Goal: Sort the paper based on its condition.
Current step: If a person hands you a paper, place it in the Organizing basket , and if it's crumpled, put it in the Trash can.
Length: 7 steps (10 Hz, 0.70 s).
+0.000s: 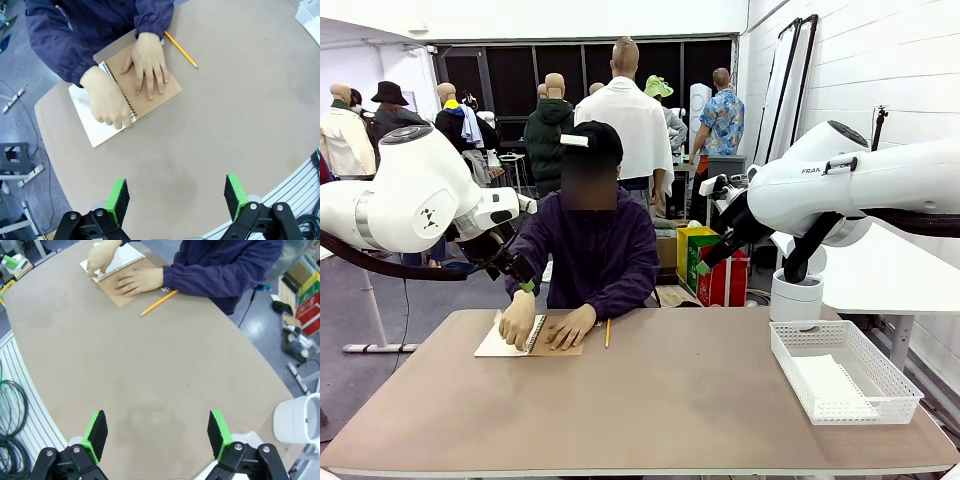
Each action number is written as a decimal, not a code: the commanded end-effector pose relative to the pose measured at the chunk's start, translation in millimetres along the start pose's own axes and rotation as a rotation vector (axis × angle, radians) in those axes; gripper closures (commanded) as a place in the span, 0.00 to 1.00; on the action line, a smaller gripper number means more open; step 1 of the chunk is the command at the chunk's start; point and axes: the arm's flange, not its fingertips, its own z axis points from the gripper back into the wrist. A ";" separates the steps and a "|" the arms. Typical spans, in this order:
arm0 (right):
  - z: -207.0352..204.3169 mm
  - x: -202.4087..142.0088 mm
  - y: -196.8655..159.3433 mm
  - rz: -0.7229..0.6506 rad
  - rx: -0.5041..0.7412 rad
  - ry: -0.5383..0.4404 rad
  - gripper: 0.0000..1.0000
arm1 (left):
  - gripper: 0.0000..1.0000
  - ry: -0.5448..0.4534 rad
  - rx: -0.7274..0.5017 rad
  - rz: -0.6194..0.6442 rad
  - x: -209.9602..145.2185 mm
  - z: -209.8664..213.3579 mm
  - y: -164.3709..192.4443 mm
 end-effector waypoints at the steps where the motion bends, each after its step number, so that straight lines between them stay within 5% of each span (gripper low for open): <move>1: -0.1 -0.4 -0.4 0.000 -0.005 0.002 0.00 | 0.00 -0.005 -0.010 0.004 0.0 1.0 0.5; 7: -0.1 -0.4 -0.4 0.000 -0.005 0.002 0.00 | 0.00 -0.005 -0.010 0.004 0.0 1.0 0.5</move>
